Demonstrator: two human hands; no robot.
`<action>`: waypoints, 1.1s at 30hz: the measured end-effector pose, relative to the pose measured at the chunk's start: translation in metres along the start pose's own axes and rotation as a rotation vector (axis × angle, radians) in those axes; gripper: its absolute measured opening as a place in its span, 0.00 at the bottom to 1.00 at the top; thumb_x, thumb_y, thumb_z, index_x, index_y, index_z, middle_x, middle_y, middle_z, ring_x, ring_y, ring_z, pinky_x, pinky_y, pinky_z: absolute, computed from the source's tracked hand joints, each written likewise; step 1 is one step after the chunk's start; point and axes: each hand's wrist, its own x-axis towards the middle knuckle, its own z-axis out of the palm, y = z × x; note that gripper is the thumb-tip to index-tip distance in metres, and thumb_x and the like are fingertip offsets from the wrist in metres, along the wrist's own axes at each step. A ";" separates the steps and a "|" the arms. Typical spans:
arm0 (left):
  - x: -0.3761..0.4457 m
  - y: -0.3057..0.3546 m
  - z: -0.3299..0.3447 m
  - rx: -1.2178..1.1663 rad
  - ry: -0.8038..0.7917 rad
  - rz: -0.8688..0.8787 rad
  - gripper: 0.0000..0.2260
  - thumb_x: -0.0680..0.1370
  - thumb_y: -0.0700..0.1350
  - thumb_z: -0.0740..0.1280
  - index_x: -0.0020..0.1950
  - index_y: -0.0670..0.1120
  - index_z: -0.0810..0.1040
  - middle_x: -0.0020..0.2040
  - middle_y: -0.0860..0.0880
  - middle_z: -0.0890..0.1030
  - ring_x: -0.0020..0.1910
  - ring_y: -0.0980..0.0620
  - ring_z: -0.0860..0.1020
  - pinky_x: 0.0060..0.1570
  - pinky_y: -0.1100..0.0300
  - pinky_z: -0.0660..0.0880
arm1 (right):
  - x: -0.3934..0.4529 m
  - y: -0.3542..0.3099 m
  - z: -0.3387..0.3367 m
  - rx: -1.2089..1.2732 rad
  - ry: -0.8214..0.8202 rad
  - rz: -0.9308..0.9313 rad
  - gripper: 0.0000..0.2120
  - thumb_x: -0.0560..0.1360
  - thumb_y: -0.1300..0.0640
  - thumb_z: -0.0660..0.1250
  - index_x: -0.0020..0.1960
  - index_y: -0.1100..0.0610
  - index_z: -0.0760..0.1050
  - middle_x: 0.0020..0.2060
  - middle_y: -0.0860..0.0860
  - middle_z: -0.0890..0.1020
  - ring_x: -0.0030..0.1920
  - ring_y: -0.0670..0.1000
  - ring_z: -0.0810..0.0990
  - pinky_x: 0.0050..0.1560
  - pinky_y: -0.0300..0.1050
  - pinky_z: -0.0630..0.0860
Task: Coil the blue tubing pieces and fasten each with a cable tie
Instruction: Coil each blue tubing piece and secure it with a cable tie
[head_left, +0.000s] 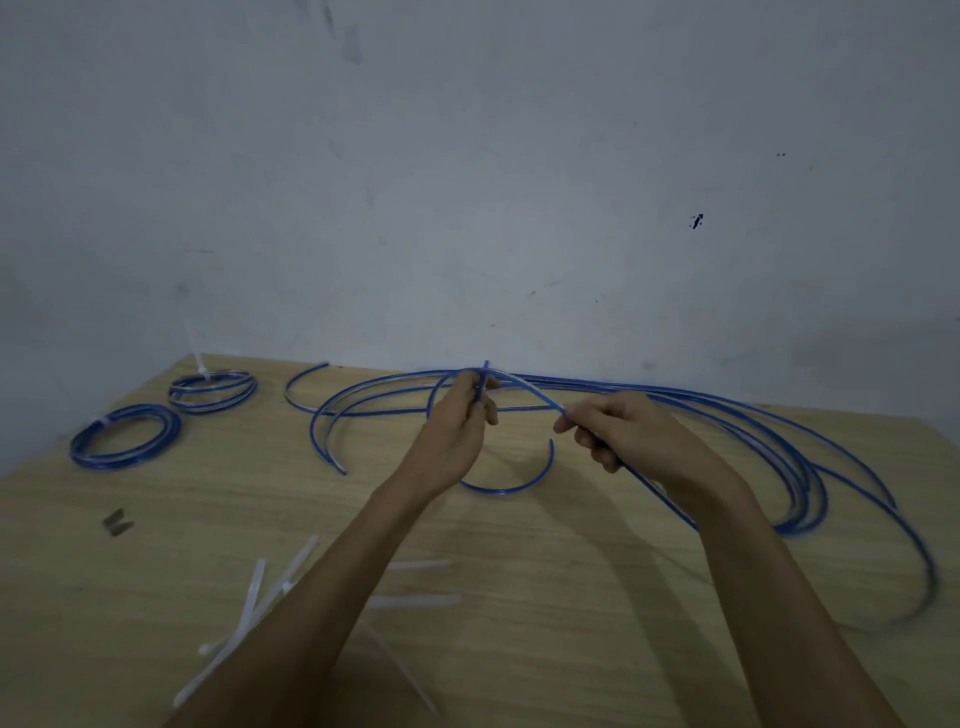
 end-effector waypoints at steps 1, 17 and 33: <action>-0.001 0.002 -0.002 -0.024 0.000 -0.014 0.12 0.84 0.39 0.54 0.60 0.51 0.72 0.37 0.54 0.73 0.33 0.55 0.67 0.39 0.57 0.65 | 0.000 -0.001 0.000 0.051 0.022 -0.010 0.14 0.84 0.54 0.61 0.50 0.61 0.82 0.32 0.48 0.72 0.28 0.45 0.66 0.32 0.40 0.65; 0.006 0.032 -0.022 -1.130 -0.143 -0.341 0.17 0.86 0.43 0.53 0.69 0.36 0.72 0.64 0.42 0.81 0.59 0.48 0.82 0.57 0.54 0.80 | -0.002 -0.020 0.042 0.145 -0.161 -0.189 0.12 0.85 0.60 0.57 0.61 0.58 0.78 0.36 0.51 0.78 0.28 0.45 0.67 0.31 0.37 0.66; 0.010 0.045 -0.061 -1.324 -0.116 -0.376 0.09 0.81 0.41 0.57 0.41 0.46 0.71 0.30 0.54 0.55 0.27 0.56 0.51 0.26 0.64 0.50 | 0.002 0.000 0.040 -0.393 -0.292 0.005 0.28 0.79 0.33 0.59 0.43 0.56 0.83 0.31 0.49 0.71 0.31 0.47 0.69 0.36 0.43 0.68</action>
